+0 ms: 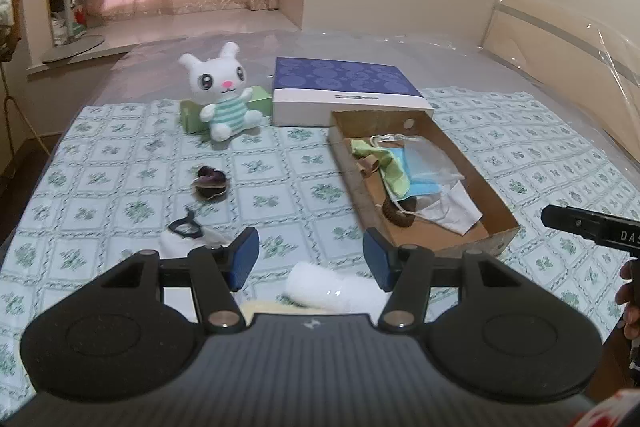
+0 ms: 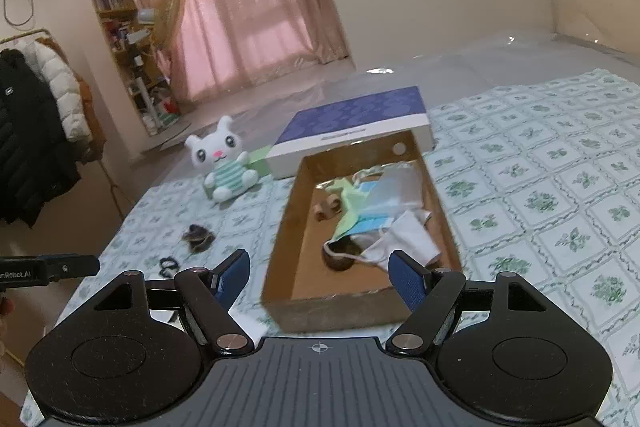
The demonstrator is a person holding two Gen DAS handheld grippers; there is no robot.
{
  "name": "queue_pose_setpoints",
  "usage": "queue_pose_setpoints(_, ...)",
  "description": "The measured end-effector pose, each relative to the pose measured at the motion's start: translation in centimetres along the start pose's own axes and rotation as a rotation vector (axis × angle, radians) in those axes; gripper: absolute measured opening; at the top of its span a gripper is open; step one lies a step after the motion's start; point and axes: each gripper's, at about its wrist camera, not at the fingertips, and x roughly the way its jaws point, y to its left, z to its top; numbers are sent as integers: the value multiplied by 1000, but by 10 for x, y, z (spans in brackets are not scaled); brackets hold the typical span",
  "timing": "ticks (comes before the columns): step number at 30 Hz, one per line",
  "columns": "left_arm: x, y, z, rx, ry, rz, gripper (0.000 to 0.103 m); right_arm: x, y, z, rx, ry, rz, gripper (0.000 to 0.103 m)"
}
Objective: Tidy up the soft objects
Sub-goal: 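Withdraw both tools from the box toward the yellow towel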
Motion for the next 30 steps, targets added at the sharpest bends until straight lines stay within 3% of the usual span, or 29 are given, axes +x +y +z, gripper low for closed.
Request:
queue_pose_setpoints(17, -37, 32, -49, -45, 29, 68, 54, 1, 40, -36, -67, 95, 42, 76)
queue_pose_setpoints(30, -45, 44, -66, -65, 37, 86, 54, 9, 64, -51, -127, 149, 57, 76)
